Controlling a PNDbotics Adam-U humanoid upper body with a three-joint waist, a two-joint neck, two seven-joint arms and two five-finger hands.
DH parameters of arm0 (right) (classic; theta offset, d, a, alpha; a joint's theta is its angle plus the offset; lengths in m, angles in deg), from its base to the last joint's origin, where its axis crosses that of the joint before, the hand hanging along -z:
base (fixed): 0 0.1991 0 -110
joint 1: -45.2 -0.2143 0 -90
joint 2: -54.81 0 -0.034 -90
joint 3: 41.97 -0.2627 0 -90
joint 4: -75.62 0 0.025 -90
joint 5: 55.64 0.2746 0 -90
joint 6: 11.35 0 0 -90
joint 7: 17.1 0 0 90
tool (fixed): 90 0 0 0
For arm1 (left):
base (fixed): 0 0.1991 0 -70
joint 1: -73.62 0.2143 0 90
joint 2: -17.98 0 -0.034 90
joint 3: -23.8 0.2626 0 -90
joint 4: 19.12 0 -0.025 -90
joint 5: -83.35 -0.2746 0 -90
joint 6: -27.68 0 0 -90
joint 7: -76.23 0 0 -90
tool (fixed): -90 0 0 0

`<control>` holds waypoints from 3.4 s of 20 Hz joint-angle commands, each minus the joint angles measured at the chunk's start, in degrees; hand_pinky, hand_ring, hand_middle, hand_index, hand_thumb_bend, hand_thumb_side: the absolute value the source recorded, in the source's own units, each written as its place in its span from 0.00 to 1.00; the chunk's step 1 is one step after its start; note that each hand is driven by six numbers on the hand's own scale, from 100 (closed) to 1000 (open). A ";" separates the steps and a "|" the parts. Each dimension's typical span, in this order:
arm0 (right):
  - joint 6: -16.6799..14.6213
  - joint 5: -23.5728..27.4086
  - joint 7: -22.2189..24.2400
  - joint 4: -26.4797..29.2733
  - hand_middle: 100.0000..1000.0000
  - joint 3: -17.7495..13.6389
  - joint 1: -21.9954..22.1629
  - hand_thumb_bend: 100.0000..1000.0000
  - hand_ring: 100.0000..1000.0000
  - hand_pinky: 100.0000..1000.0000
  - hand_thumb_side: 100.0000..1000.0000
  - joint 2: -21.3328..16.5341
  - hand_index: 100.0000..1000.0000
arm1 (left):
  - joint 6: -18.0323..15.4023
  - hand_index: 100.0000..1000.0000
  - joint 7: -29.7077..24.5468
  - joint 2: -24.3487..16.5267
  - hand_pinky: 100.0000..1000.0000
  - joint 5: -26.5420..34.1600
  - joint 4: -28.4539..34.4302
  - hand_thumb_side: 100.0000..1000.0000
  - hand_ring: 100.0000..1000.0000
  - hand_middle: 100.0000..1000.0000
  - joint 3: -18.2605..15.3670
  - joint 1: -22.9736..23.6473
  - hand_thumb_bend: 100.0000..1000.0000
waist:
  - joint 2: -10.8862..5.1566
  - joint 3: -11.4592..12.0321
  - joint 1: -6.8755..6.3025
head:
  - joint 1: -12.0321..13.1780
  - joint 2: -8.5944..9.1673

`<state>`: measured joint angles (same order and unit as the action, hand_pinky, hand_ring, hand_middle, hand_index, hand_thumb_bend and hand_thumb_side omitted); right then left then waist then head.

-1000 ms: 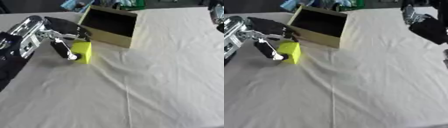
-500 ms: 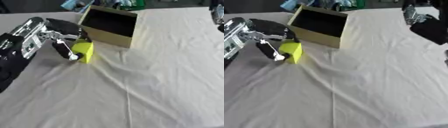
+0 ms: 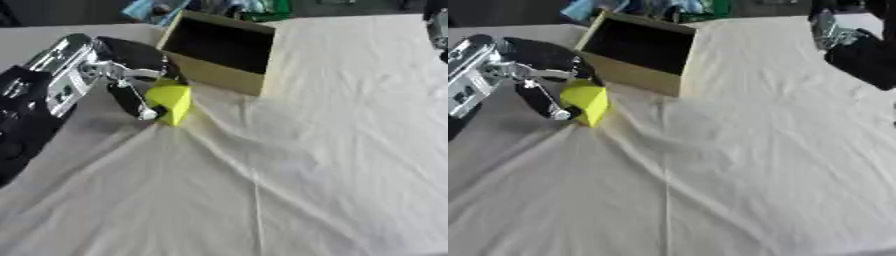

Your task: Pick up objects on the table and place them in the box.

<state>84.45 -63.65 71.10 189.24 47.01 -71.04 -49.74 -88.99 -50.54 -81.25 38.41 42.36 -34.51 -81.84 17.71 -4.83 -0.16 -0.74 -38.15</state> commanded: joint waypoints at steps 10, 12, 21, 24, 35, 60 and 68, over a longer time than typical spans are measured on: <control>0.28 0.10 -0.26 0.98 0.66 -0.78 -0.55 0.00 0.80 0.70 0.34 -0.86 0.78 | -10.78 0.65 -15.19 -0.67 0.74 4.07 0.85 0.15 0.51 0.29 -0.40 0.14 0.00 | -0.89 -0.09 -0.38 | 0.18 -0.10; 0.30 0.11 -0.28 0.98 0.66 -0.79 -0.53 0.00 0.80 0.70 0.34 -0.85 0.78 | -9.55 0.63 -15.19 -0.82 0.72 5.16 1.35 0.16 0.50 0.26 -0.44 0.21 0.00 | -1.04 -0.11 -0.40 | 0.19 -0.19; 0.40 0.19 -0.26 0.98 0.66 -0.76 -0.31 0.00 0.80 0.70 0.34 -0.81 0.78 | -3.44 0.60 -15.19 -1.78 0.70 8.19 5.42 0.16 0.46 0.22 -2.87 -0.85 0.00 | -2.00 0.34 -0.52 | 0.32 -1.06; 0.39 0.23 -0.26 0.98 0.66 -0.74 -0.30 0.00 0.80 0.70 0.34 -0.82 0.78 | -1.62 0.59 -15.19 -1.91 0.69 7.47 6.85 0.16 0.45 0.21 -4.39 -1.31 0.00 | -2.18 0.39 -0.52 | 0.33 -1.17; 0.18 0.38 -0.38 0.98 0.66 -0.62 -0.74 0.00 0.80 0.70 0.34 -0.83 0.78 | 4.73 0.58 -15.19 0.03 0.65 11.80 10.58 0.16 0.42 0.18 -10.41 -4.64 0.00 | -2.52 0.43 -0.36 | 0.83 -0.82; -0.17 0.72 0.18 0.98 0.66 -0.17 -2.94 0.00 0.80 0.70 0.34 -0.02 0.78 | 16.72 0.60 4.32 8.30 0.61 -2.29 4.19 0.21 0.40 0.18 -20.99 -11.39 0.00 | -0.34 0.08 -0.80 | 5.61 2.79; -0.38 0.92 0.43 0.98 0.66 -0.01 -3.91 0.00 0.80 0.70 0.34 0.31 0.78 | 16.00 0.62 12.01 11.45 0.62 -8.33 -1.04 0.20 0.41 0.20 -20.42 -11.74 0.00 | 0.75 -0.91 -0.87 | 6.18 4.95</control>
<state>84.18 -63.09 71.39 189.24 47.37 -74.07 -48.64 -72.85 -39.53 -69.61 31.04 41.35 -54.60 -91.77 18.81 -5.61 -0.32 5.27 -33.96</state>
